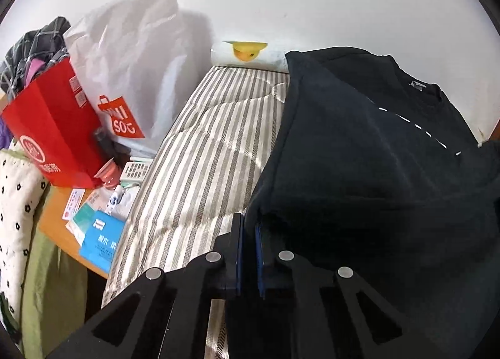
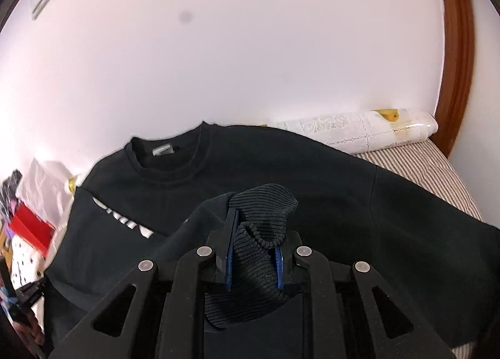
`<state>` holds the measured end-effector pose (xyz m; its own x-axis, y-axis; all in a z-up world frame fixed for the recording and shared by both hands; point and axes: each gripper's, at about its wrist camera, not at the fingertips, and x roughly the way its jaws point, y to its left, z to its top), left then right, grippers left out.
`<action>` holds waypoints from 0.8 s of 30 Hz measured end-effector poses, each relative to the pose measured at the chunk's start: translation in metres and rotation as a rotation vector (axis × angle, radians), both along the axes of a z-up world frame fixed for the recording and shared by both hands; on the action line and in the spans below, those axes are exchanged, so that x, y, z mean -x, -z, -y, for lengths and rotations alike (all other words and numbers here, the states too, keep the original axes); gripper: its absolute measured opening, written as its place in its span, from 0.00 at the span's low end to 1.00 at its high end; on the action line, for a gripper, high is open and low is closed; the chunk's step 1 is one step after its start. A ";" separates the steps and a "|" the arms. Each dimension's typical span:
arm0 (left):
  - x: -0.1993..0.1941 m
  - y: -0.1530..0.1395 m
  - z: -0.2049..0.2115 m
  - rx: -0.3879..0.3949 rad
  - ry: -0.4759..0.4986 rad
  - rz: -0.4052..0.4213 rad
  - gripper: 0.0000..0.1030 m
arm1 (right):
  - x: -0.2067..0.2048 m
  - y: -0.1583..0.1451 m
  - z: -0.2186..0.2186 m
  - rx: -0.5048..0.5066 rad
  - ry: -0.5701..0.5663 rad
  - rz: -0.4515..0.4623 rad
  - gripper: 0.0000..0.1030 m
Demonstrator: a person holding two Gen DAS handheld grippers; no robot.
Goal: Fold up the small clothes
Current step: 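Lift the cuff with the left tool while the right tool grasps the other cuff, then fold the sleeve across the body with the left tool and release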
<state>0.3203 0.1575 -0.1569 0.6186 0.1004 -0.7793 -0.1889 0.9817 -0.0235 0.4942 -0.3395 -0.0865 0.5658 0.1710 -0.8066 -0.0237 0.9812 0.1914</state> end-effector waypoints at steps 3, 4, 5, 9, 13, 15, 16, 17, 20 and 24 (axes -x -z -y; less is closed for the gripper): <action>0.002 0.000 0.004 -0.023 -0.003 -0.002 0.07 | 0.009 0.027 0.007 0.020 -0.004 -0.112 0.19; 0.002 0.000 0.005 -0.031 -0.002 -0.006 0.07 | 0.014 0.035 0.010 0.040 -0.001 -0.136 0.20; 0.001 -0.001 0.006 -0.038 -0.002 -0.012 0.07 | 0.020 0.041 0.014 0.049 0.001 -0.160 0.22; 0.004 -0.004 0.009 -0.054 0.000 -0.031 0.09 | 0.041 0.049 0.025 0.116 0.008 -0.195 0.36; 0.017 -0.012 0.012 -0.072 0.029 -0.034 0.18 | 0.063 0.026 0.028 0.238 -0.016 -0.138 0.43; 0.020 -0.019 0.012 -0.050 0.038 -0.018 0.25 | 0.067 0.015 0.027 0.270 -0.009 -0.092 0.44; 0.020 -0.023 0.012 -0.034 0.040 -0.007 0.32 | 0.069 0.010 0.026 0.283 -0.003 -0.062 0.44; 0.019 -0.027 0.013 -0.020 0.043 0.003 0.40 | 0.070 0.008 0.023 0.285 -0.007 -0.045 0.45; 0.005 -0.032 0.022 -0.013 0.058 0.025 0.58 | 0.061 0.024 0.011 0.280 -0.059 -0.083 0.45; -0.015 -0.021 0.033 -0.006 0.068 -0.025 0.58 | 0.058 0.050 0.007 0.336 -0.054 -0.136 0.45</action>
<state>0.3349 0.1244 -0.1357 0.6044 0.0636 -0.7942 -0.1219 0.9925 -0.0133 0.4359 -0.3463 -0.1366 0.4465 -0.0899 -0.8903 -0.0734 0.9879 -0.1365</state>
